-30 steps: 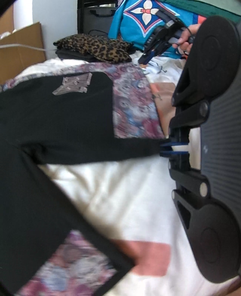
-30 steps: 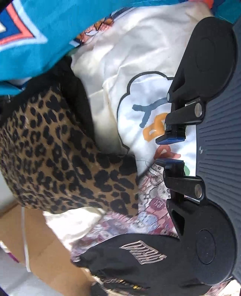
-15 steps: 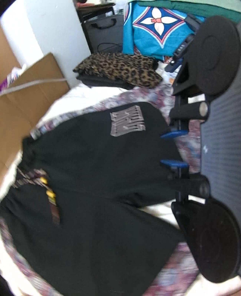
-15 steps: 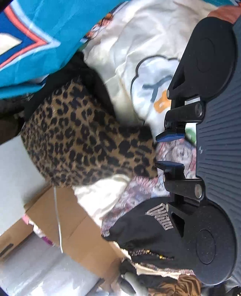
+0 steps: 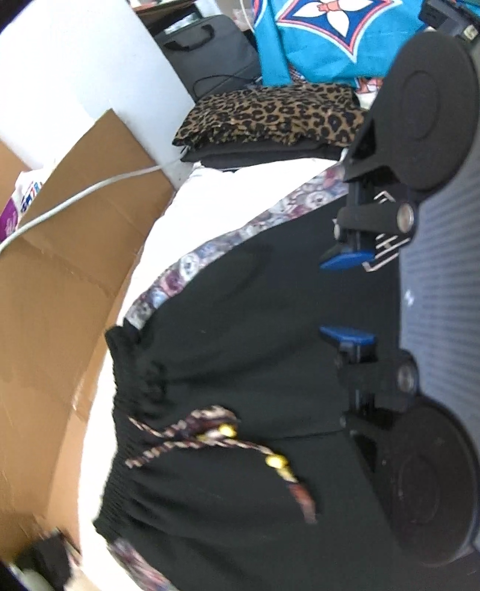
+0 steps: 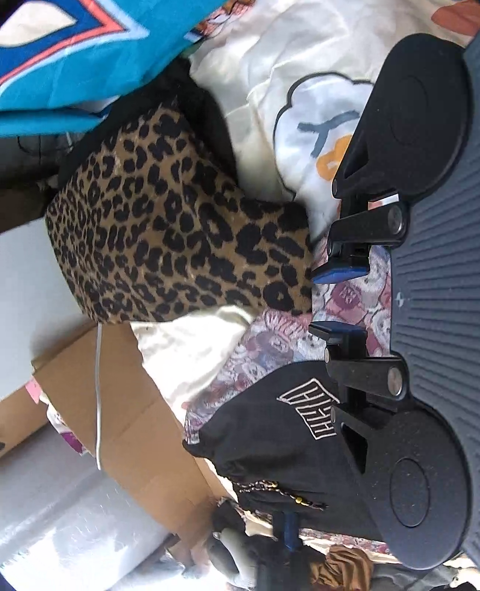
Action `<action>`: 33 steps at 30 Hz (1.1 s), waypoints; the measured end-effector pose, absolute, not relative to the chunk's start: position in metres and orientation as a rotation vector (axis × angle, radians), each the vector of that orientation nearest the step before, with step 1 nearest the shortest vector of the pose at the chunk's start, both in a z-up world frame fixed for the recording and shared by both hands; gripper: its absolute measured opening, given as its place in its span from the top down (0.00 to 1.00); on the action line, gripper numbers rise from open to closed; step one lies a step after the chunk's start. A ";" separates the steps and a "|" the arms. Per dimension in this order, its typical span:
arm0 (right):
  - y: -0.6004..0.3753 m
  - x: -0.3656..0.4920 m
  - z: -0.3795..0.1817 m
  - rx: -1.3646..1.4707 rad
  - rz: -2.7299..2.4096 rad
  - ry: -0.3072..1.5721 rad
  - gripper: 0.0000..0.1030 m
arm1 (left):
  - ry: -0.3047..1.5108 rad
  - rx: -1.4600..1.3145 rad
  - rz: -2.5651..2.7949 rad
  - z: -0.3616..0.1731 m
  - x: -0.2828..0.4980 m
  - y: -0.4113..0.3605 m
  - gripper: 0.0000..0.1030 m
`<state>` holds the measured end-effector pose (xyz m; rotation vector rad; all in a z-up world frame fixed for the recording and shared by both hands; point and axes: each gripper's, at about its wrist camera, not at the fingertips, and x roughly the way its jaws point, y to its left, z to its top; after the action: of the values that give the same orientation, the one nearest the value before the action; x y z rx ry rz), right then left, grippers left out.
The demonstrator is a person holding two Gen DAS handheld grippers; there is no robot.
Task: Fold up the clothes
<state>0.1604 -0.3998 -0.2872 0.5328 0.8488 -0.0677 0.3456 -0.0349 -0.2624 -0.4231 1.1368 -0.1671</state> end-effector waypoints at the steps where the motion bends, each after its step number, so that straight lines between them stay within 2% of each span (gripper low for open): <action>1: -0.398 0.163 -0.287 0.530 -0.065 0.847 0.72 | 1.137 -0.406 -0.182 -0.262 0.352 -0.034 0.65; 11: -0.369 0.205 -0.295 0.447 -0.005 0.846 0.72 | 1.104 -0.253 -0.285 -0.272 0.418 -0.045 0.64; 18: -0.362 0.233 -0.313 0.441 -0.018 0.848 0.72 | 1.087 -0.234 -0.347 -0.290 0.463 -0.088 0.64; 23: -0.358 0.248 -0.322 0.430 -0.018 0.854 0.72 | 1.092 -0.175 -0.401 -0.306 0.468 -0.123 0.64; 33: -0.361 0.262 -0.337 0.408 -0.038 0.899 0.74 | 1.113 0.145 -0.398 -0.342 0.479 -0.149 0.64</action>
<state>0.2617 -0.3611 -0.3375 0.4079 0.8991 -0.0378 0.4794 -0.1488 -0.3418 0.1454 1.1126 -0.3978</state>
